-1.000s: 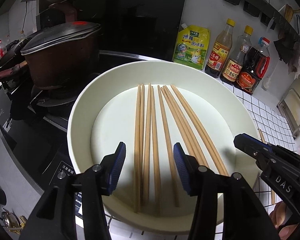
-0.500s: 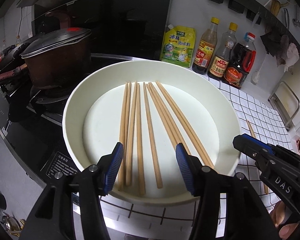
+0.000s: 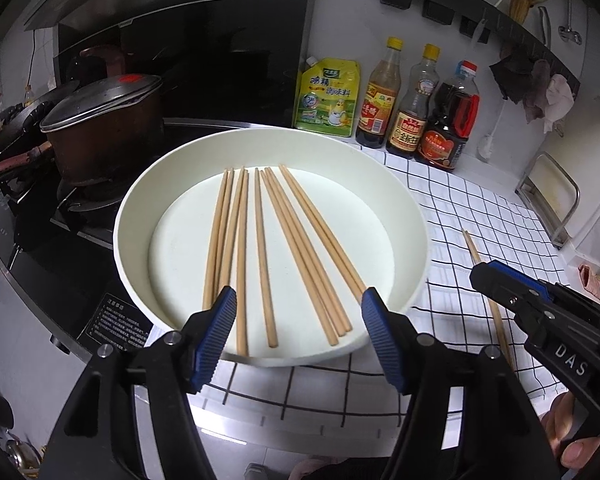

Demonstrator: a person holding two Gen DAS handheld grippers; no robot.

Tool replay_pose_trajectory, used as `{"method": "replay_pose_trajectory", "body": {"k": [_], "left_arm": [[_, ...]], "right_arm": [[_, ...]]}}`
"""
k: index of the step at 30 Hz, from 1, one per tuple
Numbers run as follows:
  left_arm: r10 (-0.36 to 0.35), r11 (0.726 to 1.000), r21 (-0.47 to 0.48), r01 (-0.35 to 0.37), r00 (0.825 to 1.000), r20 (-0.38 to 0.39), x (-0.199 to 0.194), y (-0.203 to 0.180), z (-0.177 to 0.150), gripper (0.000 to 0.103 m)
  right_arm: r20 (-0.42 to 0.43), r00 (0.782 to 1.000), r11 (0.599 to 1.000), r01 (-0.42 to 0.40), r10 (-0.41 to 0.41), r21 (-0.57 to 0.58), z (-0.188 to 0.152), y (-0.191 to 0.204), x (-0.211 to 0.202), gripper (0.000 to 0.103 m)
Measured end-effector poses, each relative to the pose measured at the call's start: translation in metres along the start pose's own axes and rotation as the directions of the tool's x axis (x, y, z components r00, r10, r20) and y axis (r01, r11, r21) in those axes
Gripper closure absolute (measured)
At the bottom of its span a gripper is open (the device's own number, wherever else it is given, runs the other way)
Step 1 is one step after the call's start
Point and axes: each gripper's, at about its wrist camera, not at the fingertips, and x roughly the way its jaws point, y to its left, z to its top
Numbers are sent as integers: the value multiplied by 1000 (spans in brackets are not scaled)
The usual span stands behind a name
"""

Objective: Organize utensils
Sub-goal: 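Withdraw both tools from the basin back toward the last chopsticks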

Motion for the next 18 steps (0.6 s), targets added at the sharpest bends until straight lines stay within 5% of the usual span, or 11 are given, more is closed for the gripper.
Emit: {"method": "replay_pose_trajectory", "body": {"k": [18], "left_arm": [[-82,994,72,85,996,-36,4,-80,-32,21]], "right_arm": [[-42,984,984,174,-172,46,-52,-103,-33,72]]}}
